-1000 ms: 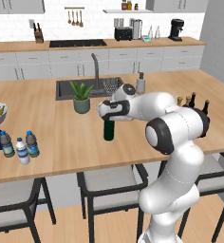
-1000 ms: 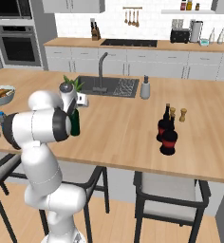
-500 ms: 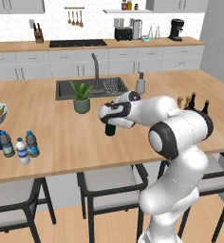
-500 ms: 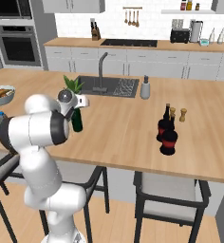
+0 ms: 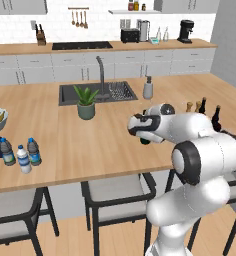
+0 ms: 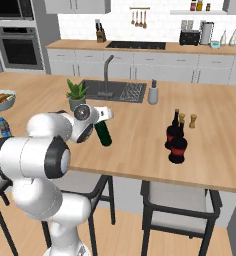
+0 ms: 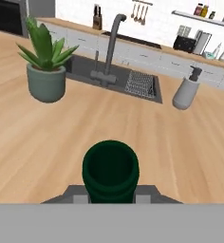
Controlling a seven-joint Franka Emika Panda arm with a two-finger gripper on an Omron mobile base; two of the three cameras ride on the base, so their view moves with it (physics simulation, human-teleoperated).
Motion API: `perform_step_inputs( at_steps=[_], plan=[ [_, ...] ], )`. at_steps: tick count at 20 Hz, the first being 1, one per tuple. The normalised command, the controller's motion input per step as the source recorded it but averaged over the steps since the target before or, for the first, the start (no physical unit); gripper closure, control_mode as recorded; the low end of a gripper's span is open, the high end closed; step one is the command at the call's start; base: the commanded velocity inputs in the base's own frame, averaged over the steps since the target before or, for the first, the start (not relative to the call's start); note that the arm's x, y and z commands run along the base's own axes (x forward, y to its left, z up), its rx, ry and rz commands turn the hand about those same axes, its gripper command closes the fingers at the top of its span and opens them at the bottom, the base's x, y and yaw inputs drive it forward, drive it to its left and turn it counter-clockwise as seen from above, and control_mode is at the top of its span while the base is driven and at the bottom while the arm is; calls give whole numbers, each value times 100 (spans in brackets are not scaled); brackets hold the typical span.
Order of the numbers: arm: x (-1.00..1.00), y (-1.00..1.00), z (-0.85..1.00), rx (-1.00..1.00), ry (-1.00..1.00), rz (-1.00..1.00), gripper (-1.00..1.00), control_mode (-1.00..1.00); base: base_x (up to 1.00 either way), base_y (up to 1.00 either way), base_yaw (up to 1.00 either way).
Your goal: Move the plastic bottles in the middle to the plastics group, and the glass bottles in the middle to the glass group.
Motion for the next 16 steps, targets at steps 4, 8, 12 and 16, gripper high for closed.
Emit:
perform_step_inputs(
  at_steps=[4,8,12,16],
  plan=[
    [-32,-77,54,-13,11,-15,100,-100,0,0,0],
    [-19,-76,41,-4,6,-13,100,-100,0,0,0],
    [0,-63,34,0,2,-11,100,-100,0,0,0],
    [-11,-57,5,0,0,-4,100,-100,0,0,0]
  ],
)
